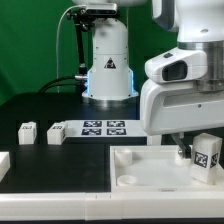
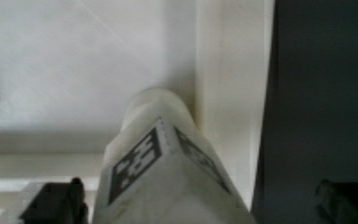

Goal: Assemble one leg

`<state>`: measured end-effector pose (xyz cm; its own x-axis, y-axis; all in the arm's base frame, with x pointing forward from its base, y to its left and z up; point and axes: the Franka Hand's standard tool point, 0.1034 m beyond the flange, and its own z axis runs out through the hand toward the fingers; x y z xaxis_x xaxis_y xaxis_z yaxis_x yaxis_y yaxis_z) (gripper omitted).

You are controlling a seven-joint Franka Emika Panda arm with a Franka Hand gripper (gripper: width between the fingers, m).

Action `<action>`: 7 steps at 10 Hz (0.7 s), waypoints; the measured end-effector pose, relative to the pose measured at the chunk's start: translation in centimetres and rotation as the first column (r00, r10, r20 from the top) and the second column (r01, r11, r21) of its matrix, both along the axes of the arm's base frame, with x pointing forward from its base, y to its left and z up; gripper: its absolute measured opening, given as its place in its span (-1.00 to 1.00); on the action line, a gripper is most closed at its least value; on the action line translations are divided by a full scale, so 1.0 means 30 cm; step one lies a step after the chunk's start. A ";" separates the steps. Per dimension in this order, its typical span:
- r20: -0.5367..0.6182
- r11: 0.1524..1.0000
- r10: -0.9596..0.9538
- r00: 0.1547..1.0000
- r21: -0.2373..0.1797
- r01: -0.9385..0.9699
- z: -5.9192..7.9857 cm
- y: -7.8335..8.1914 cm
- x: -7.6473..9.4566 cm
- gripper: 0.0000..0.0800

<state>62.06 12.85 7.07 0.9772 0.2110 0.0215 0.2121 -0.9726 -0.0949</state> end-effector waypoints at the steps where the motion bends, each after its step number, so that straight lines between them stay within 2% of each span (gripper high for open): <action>1: 0.010 0.994 0.108 0.994 -0.001 -0.108 -0.003 -0.007 -0.001 0.62; 4: 0.034 0.929 0.370 0.928 -0.022 -0.369 -0.005 -0.016 0.000 0.62; 5: 0.034 0.929 0.370 0.928 -0.022 -0.370 -0.005 -0.016 0.000 0.62; 7: 0.033 0.930 0.369 0.929 -0.022 -0.368 -0.006 -0.017 0.000 -0.03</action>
Offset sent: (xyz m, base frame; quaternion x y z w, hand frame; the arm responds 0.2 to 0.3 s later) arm -0.0054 0.0011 0.0023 0.0012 0.0135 -0.2431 0.9699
